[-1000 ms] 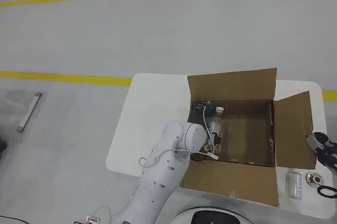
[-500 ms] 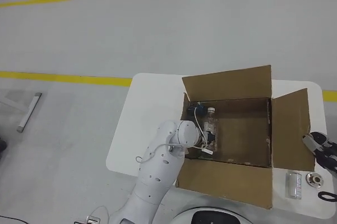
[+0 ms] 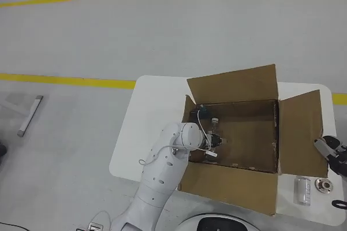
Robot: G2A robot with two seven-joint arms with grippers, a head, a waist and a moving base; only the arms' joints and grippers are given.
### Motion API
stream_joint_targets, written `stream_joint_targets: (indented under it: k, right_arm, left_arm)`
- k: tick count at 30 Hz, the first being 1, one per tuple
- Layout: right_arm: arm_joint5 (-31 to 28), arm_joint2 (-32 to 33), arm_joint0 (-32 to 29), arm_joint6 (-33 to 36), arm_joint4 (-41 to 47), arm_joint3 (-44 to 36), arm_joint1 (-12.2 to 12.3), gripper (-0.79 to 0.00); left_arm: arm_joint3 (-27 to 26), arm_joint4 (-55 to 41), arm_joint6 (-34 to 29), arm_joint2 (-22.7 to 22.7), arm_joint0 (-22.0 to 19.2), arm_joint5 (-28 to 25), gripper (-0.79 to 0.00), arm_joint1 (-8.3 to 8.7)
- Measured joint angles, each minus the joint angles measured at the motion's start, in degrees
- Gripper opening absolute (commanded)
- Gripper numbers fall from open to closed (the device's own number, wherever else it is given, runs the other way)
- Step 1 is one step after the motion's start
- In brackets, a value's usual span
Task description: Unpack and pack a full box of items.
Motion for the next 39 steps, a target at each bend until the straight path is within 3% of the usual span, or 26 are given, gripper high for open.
stream_joint_targets:
  k: [8, 16, 22, 23, 31, 32, 34, 35, 37, 39]
  right_arm:
    - [4.1, -1.8, 0.4, 1.2, -1.4, 2.7, 0.2, -0.785]
    - [6.4, -5.5, 4.8, 1.9, -6.0, 10.1, 0.8, -0.785]
    - [7.6, -7.2, 6.9, 1.3, -8.0, 12.7, 1.0, -0.403]
    - [7.7, -7.3, 7.0, 1.2, -8.1, 12.8, 1.0, 0.000]
    - [9.2, -5.7, 6.6, -1.0, -7.5, 11.8, 1.1, 0.000]
    - [9.3, -5.1, 6.4, -1.4, -7.3, 11.4, 1.0, -0.031]
    - [9.5, -3.3, 5.7, -2.3, -6.7, 10.5, 1.0, -0.234]
    - [9.5, -2.4, 5.4, -2.8, -6.6, 10.0, 1.0, -0.403]
    - [9.7, -0.3, 4.5, -4.1, -6.7, 9.2, 0.9, -0.465]
    - [9.9, 1.8, 3.6, -5.5, -7.6, 8.6, 0.7, -0.465]
  left_arm:
    - [-4.0, 3.0, 0.4, 0.8, 0.2, -0.8, 0.000, 0.43]
    - [-11.3, 6.8, -1.3, 1.8, 1.5, -2.3, 0.000, 1.02]
    - [-16.8, 7.2, -2.6, 2.1, 2.2, -3.6, 0.000, 1.27]
    - [-17.4, 7.2, -2.8, 2.0, 2.2, -3.7, 0.000, 1.31]
    - [-23.7, 8.7, -5.2, 0.9, 1.7, -5.0, 0.000, 1.79]
    - [-24.7, 9.0, -5.5, 0.7, 1.7, -5.1, 0.000, 1.87]
    - [-27.2, 9.8, -5.0, -0.2, 1.7, -5.5, 0.000, 2.08]
    - [-28.1, 10.3, -4.4, -0.7, 2.0, -5.8, 0.000, 2.20]
    - [-29.6, 11.6, -3.7, -2.2, 2.6, -6.5, 0.000, 2.57]
    - [-30.9, 12.7, -3.8, -3.7, 3.2, -7.0, 0.000, 2.91]
